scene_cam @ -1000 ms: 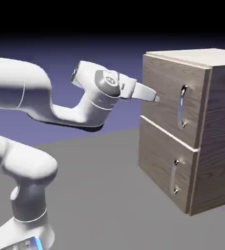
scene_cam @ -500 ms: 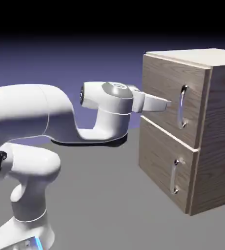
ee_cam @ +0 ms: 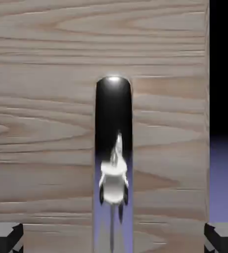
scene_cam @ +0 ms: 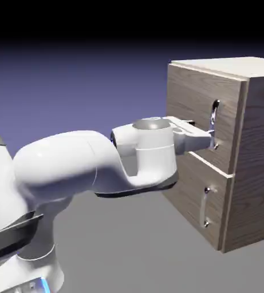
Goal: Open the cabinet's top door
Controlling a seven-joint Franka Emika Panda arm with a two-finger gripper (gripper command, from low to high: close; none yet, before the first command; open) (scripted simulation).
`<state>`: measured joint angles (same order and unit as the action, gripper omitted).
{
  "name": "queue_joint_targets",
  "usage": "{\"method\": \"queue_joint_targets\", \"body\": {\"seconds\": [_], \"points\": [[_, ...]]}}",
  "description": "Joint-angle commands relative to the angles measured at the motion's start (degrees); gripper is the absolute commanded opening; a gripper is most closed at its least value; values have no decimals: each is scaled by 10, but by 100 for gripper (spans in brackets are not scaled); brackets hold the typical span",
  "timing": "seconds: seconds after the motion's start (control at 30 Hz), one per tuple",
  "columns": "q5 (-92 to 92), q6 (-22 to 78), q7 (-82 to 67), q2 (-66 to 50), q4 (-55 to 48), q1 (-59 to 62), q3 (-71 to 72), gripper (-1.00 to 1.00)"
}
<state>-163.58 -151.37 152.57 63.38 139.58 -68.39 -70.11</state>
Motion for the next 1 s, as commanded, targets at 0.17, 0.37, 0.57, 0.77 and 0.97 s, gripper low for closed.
{"method": "queue_joint_targets", "body": {"seconds": [0.17,0.37,0.57,0.77,0.97], "points": [[13,39,7,-17,11,0,8,-100],[0,38,136,-116,34,80,74,-100],[95,113,134,-124,130,198,197,-100],[198,169,132,-118,199,291,322,-100],[304,204,134,-109,245,368,446,-100]]}}
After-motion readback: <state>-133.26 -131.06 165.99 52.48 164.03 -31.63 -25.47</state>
